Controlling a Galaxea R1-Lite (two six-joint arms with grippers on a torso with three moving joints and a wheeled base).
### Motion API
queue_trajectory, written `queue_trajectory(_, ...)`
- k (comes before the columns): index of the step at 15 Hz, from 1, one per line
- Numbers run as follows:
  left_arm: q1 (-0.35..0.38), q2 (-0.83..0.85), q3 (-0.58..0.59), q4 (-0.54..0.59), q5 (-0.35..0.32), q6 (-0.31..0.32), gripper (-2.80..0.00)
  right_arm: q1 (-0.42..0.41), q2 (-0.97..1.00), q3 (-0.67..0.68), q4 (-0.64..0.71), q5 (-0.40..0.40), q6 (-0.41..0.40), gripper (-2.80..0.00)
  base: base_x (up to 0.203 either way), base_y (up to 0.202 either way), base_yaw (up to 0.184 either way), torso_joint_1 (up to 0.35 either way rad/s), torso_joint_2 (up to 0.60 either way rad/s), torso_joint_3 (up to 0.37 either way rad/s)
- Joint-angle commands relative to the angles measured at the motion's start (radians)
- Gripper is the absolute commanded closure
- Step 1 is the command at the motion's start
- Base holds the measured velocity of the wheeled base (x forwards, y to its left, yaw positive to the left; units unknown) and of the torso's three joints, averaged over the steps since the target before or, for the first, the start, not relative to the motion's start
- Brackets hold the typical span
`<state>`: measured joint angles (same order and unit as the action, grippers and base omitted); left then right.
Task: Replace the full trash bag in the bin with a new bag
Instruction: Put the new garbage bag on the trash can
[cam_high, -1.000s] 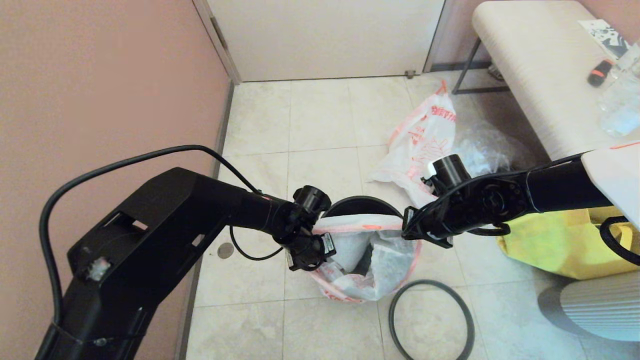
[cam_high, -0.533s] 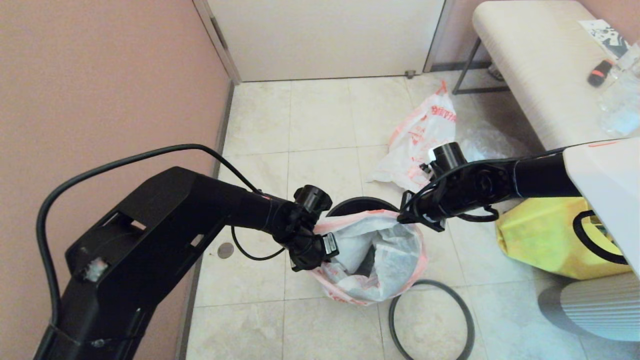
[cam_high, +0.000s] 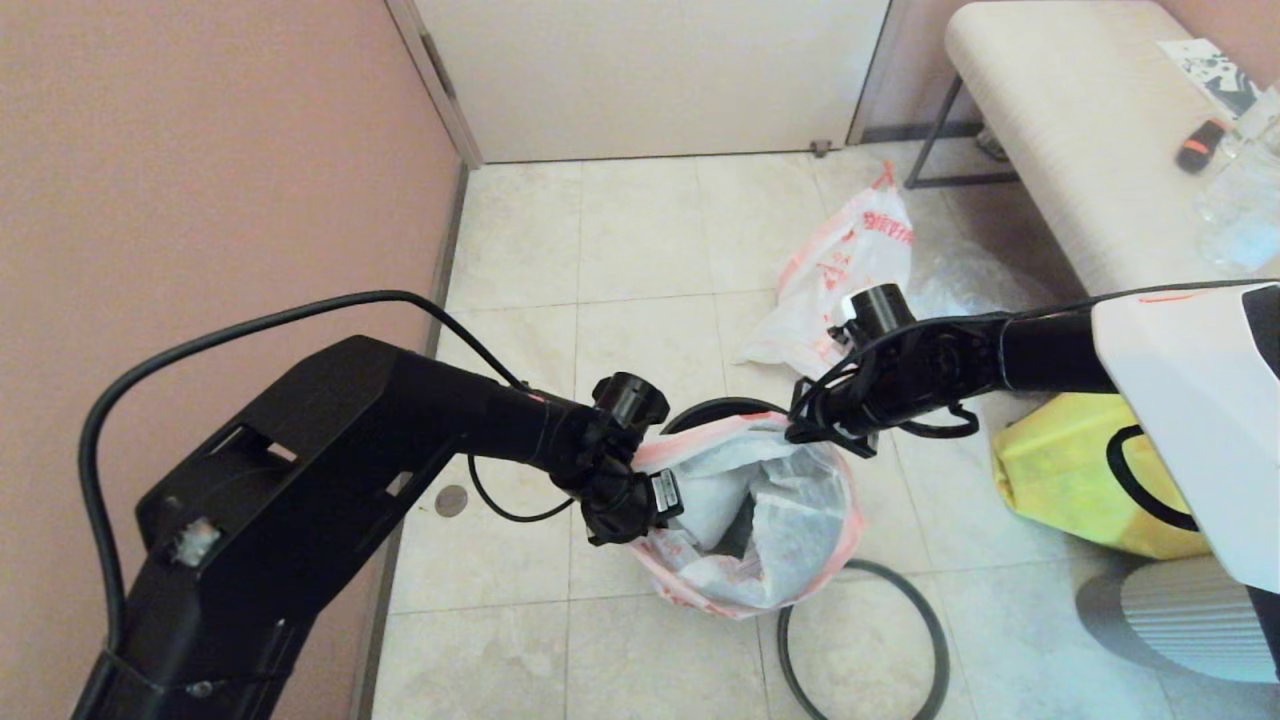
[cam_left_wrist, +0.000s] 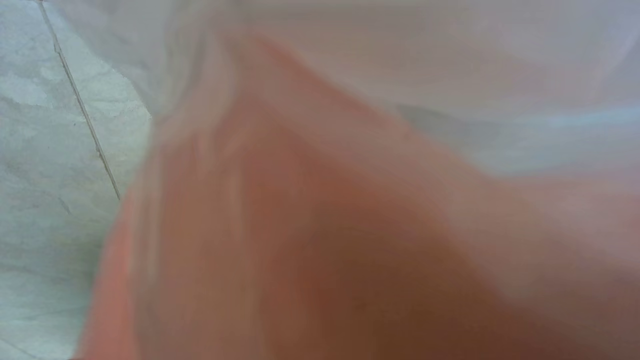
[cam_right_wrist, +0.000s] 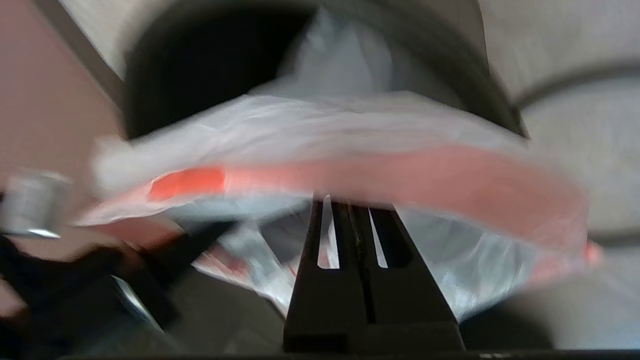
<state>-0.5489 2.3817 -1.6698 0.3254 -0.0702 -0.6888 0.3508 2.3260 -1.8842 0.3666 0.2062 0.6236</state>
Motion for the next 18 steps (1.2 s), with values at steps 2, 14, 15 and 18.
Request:
queue_trajectory(2, 0.0, 0.005, -0.002, 0.001, 0.0, -0.005, 0.0, 0.014, -0.01, 0.063, 0.012, -0.001, 0.003, 0.0, 0.0, 0.0, 0.0, 0.0, 0.0, 0.0)
queue_trajectory(14, -0.017, 0.01, 0.018, 0.0, -0.002, 0.02, 0.0, -0.025, 0.135, -0.078, -0.226, -0.022, 0.075, 0.0, 0.0, 0.0, 0.0, 0.0, 0.0, 0.0)
queue_trajectory(15, -0.019, 0.01, 0.021, 0.001, -0.002, 0.02, 0.0, -0.035, 0.136, -0.078, -0.248, -0.029, 0.076, 0.0, 0.0, 0.0, 0.0, 0.0, 0.0, 0.0)
queue_trajectory(18, -0.015, 0.021, 0.027, -0.004, -0.015, 0.037, 0.0, -0.07, 0.154, -0.078, -0.311, -0.034, 0.077, 0.0, 0.0, 0.0, 0.0, 0.0, 0.0, 0.0)
